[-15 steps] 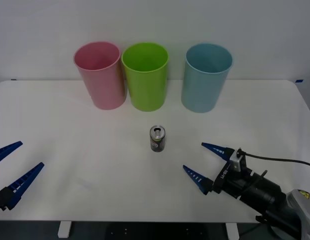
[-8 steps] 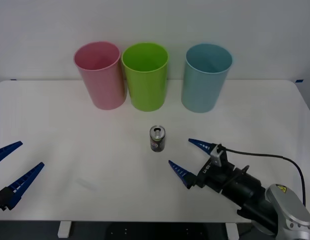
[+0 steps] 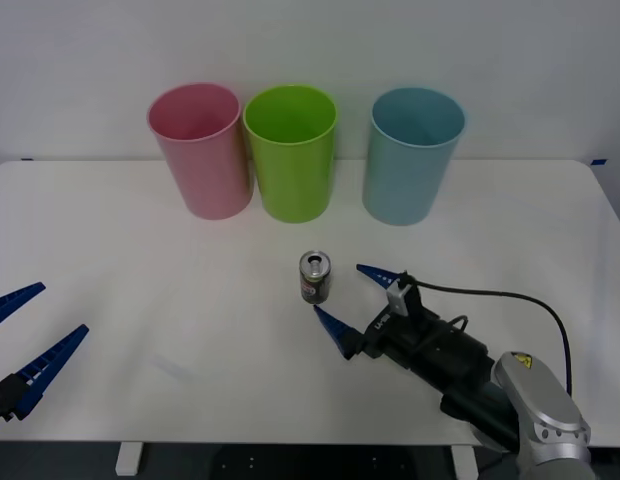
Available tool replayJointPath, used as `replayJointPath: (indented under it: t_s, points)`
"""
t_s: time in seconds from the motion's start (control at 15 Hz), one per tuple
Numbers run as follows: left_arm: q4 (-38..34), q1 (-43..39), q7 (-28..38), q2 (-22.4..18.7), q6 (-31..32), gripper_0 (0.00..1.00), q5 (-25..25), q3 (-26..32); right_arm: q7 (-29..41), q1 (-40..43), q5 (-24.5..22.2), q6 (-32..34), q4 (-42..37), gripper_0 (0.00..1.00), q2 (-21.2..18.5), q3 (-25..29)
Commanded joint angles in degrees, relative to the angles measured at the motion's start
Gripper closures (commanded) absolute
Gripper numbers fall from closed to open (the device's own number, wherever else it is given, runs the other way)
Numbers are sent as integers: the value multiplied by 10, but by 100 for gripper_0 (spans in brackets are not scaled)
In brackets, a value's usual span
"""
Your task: Grasp the object on the table and drop it into the matching bin: aluminum can to the light blue bin, PET bottle to the pink bin.
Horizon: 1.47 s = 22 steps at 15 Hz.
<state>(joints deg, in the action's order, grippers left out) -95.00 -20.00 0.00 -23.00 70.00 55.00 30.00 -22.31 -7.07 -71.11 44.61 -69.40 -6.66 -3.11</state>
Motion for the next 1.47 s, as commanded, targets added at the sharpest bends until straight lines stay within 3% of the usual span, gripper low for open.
replayJointPath:
  t_s: [0.07,0.73,1.2,1.27,1.33,1.4,1.47]
  points:
    - [0,0,0,0,0,0,0,0,0,-10,0,-30,1,0,1,-18]
    - [0,0,0,0,0,0,0,0,-5,-120,11,-84,130,0,31,-41]
    - [0,0,0,0,0,0,0,0,-9,-125,11,-95,136,0,34,-37]
    - [0,0,0,0,0,0,0,0,-10,-125,12,-96,136,19,35,-37]
    - [0,0,0,0,0,0,0,0,-12,-124,16,-95,136,77,35,-37]
    - [0,0,0,0,0,0,0,0,-12,-124,17,-95,136,99,34,-37]
    - [0,0,0,0,0,0,0,0,-12,-124,18,-96,136,100,35,-36]
